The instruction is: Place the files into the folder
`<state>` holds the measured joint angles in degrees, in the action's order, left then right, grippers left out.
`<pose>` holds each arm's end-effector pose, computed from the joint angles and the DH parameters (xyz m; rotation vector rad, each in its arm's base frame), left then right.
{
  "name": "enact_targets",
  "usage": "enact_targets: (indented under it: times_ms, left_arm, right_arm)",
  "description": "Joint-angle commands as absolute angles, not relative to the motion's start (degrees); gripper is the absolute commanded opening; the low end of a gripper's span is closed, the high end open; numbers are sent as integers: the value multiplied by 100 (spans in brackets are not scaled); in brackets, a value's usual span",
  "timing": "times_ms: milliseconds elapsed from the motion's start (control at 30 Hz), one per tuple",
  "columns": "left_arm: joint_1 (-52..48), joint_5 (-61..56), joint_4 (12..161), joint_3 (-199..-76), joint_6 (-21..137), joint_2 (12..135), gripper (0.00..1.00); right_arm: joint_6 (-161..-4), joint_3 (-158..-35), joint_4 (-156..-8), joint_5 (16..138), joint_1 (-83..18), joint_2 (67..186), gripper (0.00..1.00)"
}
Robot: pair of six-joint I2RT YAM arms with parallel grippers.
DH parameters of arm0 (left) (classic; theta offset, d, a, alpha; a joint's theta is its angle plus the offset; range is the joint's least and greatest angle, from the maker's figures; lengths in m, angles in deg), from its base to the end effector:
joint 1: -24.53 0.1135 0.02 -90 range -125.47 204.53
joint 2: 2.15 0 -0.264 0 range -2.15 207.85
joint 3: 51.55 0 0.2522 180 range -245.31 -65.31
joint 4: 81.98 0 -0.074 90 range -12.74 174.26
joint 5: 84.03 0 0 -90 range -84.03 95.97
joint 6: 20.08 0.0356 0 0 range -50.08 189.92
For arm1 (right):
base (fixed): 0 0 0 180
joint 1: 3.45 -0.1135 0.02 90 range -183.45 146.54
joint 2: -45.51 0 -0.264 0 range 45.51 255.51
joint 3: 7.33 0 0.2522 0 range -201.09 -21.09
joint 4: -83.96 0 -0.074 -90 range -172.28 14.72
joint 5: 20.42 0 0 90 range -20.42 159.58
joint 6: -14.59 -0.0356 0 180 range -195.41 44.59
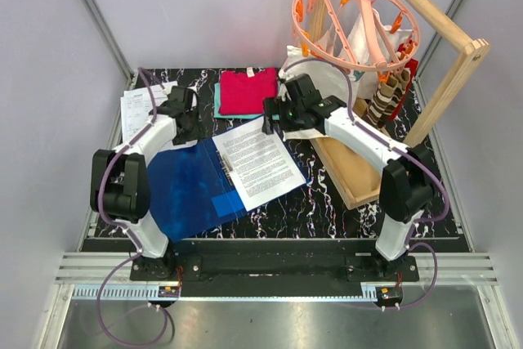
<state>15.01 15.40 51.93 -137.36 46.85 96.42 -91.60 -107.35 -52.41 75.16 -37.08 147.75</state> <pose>0.3577 -0.0541 0.2255 -0.3626 2.5503 0.0025 0.3346 0.2267 0.2832 -0.4161 2.3957 0.5227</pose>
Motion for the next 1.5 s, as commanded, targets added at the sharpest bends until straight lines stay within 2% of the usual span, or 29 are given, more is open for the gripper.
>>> enact_targets:
  times_ms: [0, 133, 267, 500, 533, 633, 933, 1000, 1200, 1300, 1467]
  left_arm:
    - [2170, 1190, 5411, -13300, 4189, 8666, 61]
    - [2882, 458, 5464, -12764, 3714, 7733, 63]
    - [3261, 263, 5290, -12481, 3705, 6697, 67]
    - [3279, -342, 5183, -12507, 3617, 6035, 68]
    - [3270, -378, 5183, -12499, 3573, 5991, 68]
    - [3279, -458, 5166, -12507, 3590, 5868, 68]
    - [3226, -625, 5087, -12744, 3450, 5815, 68]
    - [3200, -616, 5043, -12832, 3450, 5824, 68]
    - [3077, -379, 4920, -13078, 3538, 5815, 68]
    - [3059, -379, 4884, -13149, 3547, 5824, 68]
    - [3033, -283, 4841, -13219, 3590, 5771, 68]
  right_arm:
    - [-10279, -11845, -5862, 7710, -3975, 15638, 100]
    - [-11118, -13005, -6302, 7897, -4344, 16809, 100]
    - [-11793, -14103, -6891, 8126, -4687, 17785, 100]
    - [-12884, -15415, -6822, 8250, -5012, 19236, 82]
    - [-12955, -15503, -6796, 8206, -5047, 19316, 76]
    - [-13148, -15740, -6691, 8118, -5109, 19588, 68]
    - [-13491, -16303, -6567, 7784, -5276, 20230, 59]
    - [-13561, -16479, -6541, 7784, -5267, 20362, 54]
    - [-13571, -16707, -6549, 7775, -5294, 20546, 51]
    - [-13641, -16962, -6602, 7871, -5285, 20774, 41]
    - [-13536, -17567, -6900, 8117, -5294, 21083, 14]
